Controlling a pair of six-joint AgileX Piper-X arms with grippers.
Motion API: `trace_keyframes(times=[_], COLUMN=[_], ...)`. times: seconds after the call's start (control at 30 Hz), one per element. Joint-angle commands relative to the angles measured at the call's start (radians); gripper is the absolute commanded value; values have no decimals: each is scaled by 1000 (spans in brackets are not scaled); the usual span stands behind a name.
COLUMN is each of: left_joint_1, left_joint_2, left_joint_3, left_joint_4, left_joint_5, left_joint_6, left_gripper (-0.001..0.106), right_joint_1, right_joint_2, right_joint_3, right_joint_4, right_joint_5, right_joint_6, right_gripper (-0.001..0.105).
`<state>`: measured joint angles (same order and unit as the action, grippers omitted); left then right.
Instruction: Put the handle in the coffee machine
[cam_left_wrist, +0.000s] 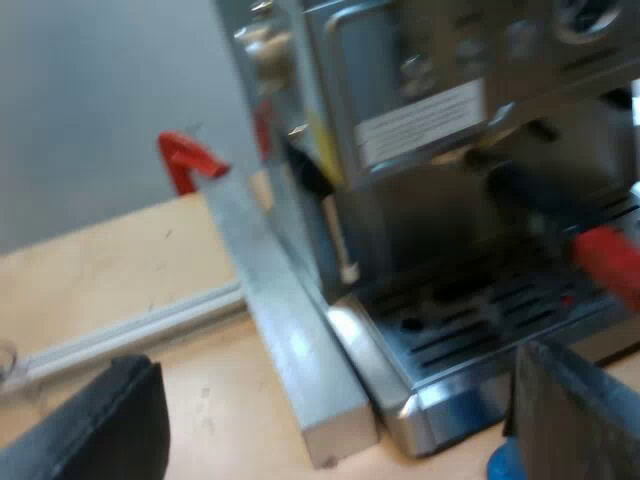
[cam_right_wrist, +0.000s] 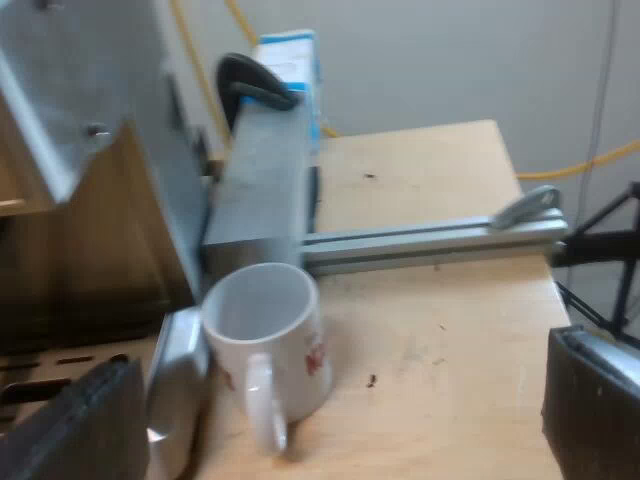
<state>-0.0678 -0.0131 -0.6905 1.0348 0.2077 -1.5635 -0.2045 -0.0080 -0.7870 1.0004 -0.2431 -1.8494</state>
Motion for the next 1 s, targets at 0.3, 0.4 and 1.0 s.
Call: trace_keyframes(times=[0.3,0.4,1.0], left_joint_1=[-33,-42,-42], left_joint_2=[-137,-137,-137], left_joint_3=[123,154,193], left_joint_4=[-25,-25,-50], left_joint_5=[-131,-131,-131], left_joint_6=[-28,-28,-28], left_gripper=[72,72,72], right_joint_1=[1,1,1], right_joint_2=[-45,-45,-45], right_joint_3=[146,181,263], right_joint_4=[-38,-27,25], right_joint_5=[45,45,64], right_joint_6=[14,14,14], right_gripper=[80,80,80])
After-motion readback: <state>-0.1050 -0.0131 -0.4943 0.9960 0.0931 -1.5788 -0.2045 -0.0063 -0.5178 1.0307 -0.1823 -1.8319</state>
